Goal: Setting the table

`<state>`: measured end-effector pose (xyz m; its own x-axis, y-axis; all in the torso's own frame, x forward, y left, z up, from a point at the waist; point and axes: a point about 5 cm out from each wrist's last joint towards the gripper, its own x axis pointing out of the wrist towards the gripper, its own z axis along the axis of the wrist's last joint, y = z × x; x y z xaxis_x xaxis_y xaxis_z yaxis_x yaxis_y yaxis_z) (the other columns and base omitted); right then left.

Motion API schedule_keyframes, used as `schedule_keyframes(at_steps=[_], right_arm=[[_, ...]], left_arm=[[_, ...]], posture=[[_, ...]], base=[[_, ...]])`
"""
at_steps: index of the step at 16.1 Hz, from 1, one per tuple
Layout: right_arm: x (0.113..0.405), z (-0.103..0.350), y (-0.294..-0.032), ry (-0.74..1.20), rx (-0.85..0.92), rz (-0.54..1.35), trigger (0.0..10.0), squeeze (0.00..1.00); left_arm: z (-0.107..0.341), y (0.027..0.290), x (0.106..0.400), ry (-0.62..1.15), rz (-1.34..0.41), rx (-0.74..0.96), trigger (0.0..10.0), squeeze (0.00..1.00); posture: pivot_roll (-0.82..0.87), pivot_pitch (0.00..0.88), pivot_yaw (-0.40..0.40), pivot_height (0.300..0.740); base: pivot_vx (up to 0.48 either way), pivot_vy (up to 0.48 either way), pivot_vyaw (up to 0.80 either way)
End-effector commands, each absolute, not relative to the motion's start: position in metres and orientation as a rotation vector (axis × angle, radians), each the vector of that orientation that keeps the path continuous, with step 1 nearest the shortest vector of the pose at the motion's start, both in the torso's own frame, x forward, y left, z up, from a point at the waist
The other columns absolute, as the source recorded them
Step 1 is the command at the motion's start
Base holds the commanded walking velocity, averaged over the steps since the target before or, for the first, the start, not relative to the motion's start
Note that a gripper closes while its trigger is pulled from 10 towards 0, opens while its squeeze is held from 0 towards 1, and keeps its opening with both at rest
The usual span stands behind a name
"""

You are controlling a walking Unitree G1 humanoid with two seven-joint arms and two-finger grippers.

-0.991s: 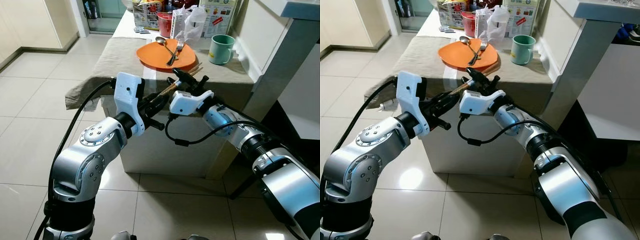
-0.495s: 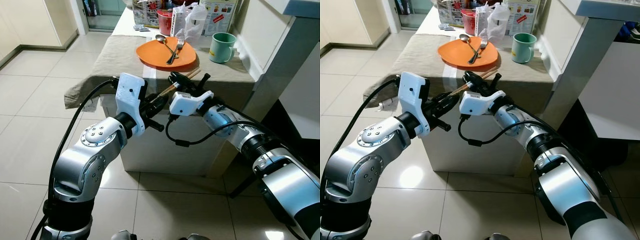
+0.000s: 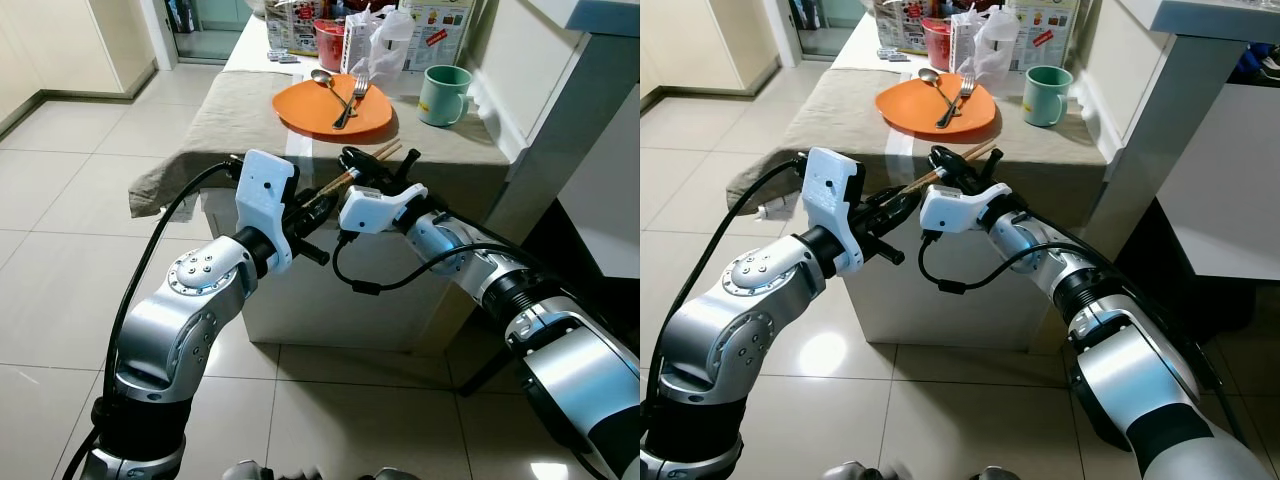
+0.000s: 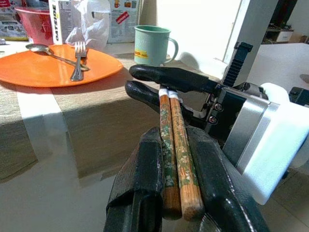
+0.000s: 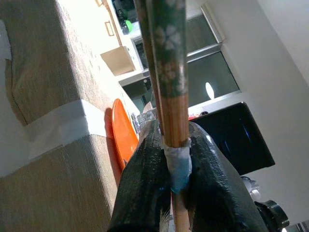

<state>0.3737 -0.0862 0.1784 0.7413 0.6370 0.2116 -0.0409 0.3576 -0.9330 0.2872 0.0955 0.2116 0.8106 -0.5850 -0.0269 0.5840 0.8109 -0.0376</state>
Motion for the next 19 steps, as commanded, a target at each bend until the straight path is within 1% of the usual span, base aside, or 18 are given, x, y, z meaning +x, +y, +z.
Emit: schedule_keyframes(at_steps=[1, 2, 3, 4, 11, 14, 15, 16, 17, 19], right_arm=[[0.373, 0.177, -0.091, -0.604, -1.071, 0.447, 10.0, 0.0], [0.373, 0.176, -0.092, -0.601, -1.07, 0.444, 10.0, 0.0], [0.372, 0.175, -0.092, -0.6, -1.068, 0.444, 10.0, 0.0], [0.372, 0.174, -0.092, -0.598, -1.065, 0.446, 10.0, 0.0], [0.369, 0.17, -0.089, -0.596, -1.045, 0.452, 10.0, 0.0], [0.369, 0.17, -0.093, -0.577, -1.014, 0.436, 10.0, 0.0], [0.371, 0.172, -0.096, -0.55, -0.948, 0.41, 10.0, 0.0], [0.374, 0.174, -0.101, -0.489, -0.811, 0.357, 10.0, 0.0], [0.378, 0.175, -0.108, -0.425, -0.675, 0.296, 10.0, 0.0], [0.381, 0.172, -0.118, -0.339, -0.508, 0.23, 10.0, 0.0]], left_arm=[[0.21, 0.112, 0.294, 0.026, -0.52, -0.018, 10.0, 0.0], [0.211, 0.113, 0.295, 0.022, -0.517, -0.018, 10.0, 0.0], [0.211, 0.113, 0.295, 0.019, -0.513, -0.015, 10.0, 0.24], [0.21, 0.114, 0.296, 0.02, -0.505, -0.009, 10.0, 1.0], [0.207, 0.116, 0.299, 0.021, -0.496, 0.001, 10.0, 1.0], [0.205, 0.131, 0.304, 0.009, -0.434, 0.033, 10.0, 1.0], [0.207, 0.144, 0.308, -0.011, -0.371, 0.061, 10.0, 1.0], [0.208, 0.157, 0.309, -0.025, -0.304, 0.072, 10.0, 1.0], [0.207, 0.166, 0.308, -0.034, -0.253, 0.065, 10.0, 1.0], [0.199, 0.176, 0.304, -0.028, -0.182, 0.034, 10.0, 1.0]], posture=[[-0.06, 0.029, 0.019, 0.74], [-0.06, 0.027, 0.02, 0.74], [-0.06, 0.027, 0.02, 0.74], [-0.06, 0.026, 0.02, 0.74], [-0.07, 0.027, 0.02, 0.74], [-0.07, 0.031, 0.02, 0.74], [-0.07, 0.03, 0.021, 0.74], [-0.07, 0.028, 0.021, 0.74], [-0.06, 0.027, 0.021, 0.74], [-0.07, 0.024, 0.022, 0.74]], base=[[0.0, 0.0, 0.0], [0.0, 0.0, 0.0], [0.0, 0.0, 0.0], [0.0, 0.0, 0.0], [0.0, 0.0, 0.0], [0.0, 0.0, 0.0], [0.0, 0.0, 0.0], [0.0, 0.0, 0.0], [0.0, 0.0, 0.0], [0.0, 0.0, 0.0]])
